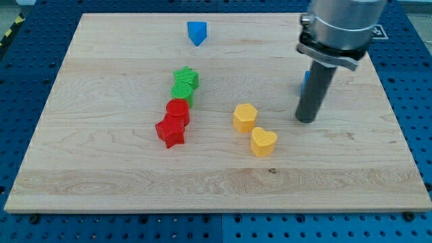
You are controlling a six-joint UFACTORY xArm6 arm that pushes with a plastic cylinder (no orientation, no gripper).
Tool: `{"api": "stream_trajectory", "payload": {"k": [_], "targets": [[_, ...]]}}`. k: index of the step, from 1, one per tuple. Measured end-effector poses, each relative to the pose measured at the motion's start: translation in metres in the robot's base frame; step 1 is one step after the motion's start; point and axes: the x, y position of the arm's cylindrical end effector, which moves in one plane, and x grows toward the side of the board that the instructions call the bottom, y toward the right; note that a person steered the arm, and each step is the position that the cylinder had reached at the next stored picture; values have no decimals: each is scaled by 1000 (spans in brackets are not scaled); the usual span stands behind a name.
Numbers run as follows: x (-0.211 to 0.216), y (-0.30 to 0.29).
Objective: Push the blue cube slightly left
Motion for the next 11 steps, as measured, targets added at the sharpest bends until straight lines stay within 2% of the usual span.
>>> {"api": "stream_trajectory", "payload": {"k": [5,7,10,11], "targets": [[1,1],[-8,41],[-83,42],[-68,41]]}}
